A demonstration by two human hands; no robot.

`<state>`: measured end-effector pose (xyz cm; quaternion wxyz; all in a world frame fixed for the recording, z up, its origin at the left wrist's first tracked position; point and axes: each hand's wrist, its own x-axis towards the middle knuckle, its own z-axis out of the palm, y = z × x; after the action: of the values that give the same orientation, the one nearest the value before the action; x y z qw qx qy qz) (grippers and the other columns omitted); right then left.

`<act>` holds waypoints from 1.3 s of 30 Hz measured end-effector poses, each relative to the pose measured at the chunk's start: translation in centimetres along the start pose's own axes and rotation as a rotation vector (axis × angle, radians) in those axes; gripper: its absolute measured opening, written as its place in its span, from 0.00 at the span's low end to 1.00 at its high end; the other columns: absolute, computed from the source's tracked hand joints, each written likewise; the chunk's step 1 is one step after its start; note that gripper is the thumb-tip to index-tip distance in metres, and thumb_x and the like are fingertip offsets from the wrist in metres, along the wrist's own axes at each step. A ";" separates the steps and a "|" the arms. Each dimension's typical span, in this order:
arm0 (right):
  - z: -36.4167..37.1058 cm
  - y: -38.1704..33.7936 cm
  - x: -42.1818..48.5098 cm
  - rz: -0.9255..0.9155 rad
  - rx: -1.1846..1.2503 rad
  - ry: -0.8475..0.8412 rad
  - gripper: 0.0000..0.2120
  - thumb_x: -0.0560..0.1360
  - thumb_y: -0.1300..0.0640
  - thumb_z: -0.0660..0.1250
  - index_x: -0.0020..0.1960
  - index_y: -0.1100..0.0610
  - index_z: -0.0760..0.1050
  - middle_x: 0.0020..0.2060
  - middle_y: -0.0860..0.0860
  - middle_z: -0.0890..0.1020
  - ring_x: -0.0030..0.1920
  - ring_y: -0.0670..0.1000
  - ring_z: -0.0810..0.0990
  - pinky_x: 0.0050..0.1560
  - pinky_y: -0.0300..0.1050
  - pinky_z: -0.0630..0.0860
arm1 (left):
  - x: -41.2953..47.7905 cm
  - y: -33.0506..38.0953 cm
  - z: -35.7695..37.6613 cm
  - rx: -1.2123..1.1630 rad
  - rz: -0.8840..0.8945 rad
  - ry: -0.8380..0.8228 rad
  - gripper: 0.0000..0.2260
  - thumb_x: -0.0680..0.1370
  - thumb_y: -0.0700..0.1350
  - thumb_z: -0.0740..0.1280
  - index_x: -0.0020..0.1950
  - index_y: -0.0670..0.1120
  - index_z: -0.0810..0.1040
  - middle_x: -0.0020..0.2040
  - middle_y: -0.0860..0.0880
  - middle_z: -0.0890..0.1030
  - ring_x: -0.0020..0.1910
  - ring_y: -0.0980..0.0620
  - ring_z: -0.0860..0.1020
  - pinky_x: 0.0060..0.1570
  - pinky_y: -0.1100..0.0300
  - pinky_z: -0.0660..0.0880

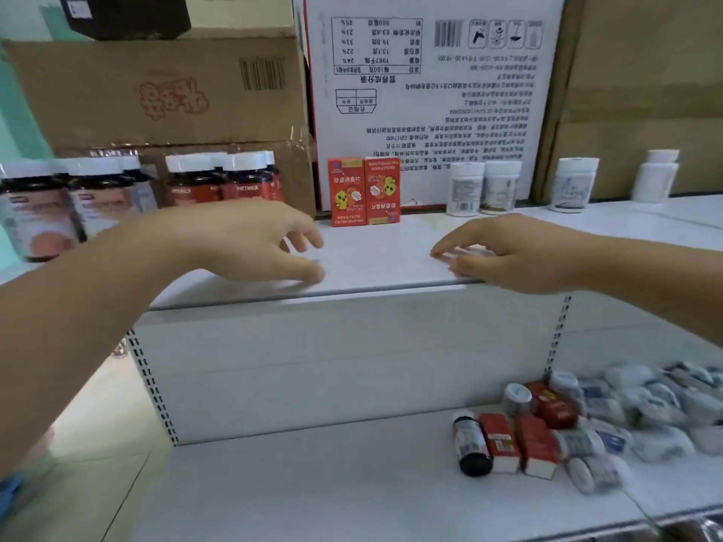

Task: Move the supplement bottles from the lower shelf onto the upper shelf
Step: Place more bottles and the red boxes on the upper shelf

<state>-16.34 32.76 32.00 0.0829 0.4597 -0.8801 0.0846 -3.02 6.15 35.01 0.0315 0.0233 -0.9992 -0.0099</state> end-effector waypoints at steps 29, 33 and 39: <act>16.3 21.2 -22.1 0.307 0.124 -0.214 0.19 0.78 0.50 0.62 0.69 0.49 0.72 0.66 0.49 0.75 0.63 0.52 0.74 0.59 0.45 0.69 | 5.2 19.8 28.3 0.044 0.046 0.058 0.20 0.76 0.54 0.62 0.65 0.48 0.76 0.63 0.49 0.77 0.62 0.46 0.74 0.58 0.53 0.72; 23.0 22.8 -18.3 0.358 0.223 -0.273 0.15 0.76 0.50 0.62 0.62 0.46 0.76 0.57 0.48 0.81 0.55 0.51 0.79 0.55 0.48 0.76 | 10.3 19.8 34.8 -0.133 -0.090 -0.113 0.20 0.78 0.55 0.63 0.69 0.51 0.71 0.67 0.52 0.72 0.65 0.50 0.70 0.62 0.55 0.69; 33.9 23.4 -10.7 0.388 0.150 -0.291 0.15 0.76 0.46 0.59 0.59 0.52 0.72 0.55 0.55 0.79 0.53 0.58 0.79 0.51 0.49 0.76 | 18.0 20.2 43.2 -0.547 -0.389 -0.203 0.15 0.73 0.61 0.64 0.49 0.50 0.75 0.49 0.51 0.80 0.49 0.48 0.79 0.42 0.57 0.71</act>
<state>-31.86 46.83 -5.07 -0.0968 0.2943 -0.9459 0.0968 -24.61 26.27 -6.50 -0.0655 0.2028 -0.9344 -0.2853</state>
